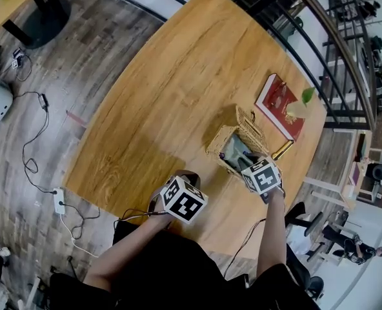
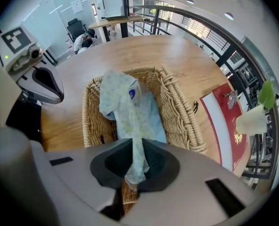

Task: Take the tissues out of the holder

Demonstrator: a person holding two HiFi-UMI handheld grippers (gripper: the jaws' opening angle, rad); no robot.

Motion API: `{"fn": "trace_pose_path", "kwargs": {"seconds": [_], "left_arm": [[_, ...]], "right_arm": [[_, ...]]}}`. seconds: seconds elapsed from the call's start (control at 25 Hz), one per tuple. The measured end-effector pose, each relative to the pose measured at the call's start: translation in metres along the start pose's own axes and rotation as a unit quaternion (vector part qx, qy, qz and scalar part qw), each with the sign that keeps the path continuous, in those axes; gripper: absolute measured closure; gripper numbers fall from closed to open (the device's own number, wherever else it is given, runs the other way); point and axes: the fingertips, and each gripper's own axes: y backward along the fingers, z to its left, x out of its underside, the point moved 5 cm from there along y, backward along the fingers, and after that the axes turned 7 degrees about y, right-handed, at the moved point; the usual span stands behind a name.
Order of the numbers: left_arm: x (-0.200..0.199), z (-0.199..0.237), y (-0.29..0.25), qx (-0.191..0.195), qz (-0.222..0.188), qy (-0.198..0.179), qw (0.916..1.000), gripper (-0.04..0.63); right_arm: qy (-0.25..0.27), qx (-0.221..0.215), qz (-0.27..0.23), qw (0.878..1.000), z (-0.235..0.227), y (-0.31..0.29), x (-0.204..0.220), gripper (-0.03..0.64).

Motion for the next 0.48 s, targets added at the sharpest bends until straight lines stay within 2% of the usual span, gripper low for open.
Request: {"fn": "trace_pose_path", "kwargs": {"seconds": [0.12,0.48], "left_arm": [[-0.002,0.004,0.001,0.000,0.002,0.004,1.0000,0.595],[-0.001,0.007,0.000,-0.009,0.010,-0.007,0.9999,0.595]], "right_arm": [[-0.005,0.003,-0.008,1.000,0.000,0.001,0.001,0.601],[-0.016,0.007,-0.033,0.999,0.006,0.016,0.001,0.603]]}}
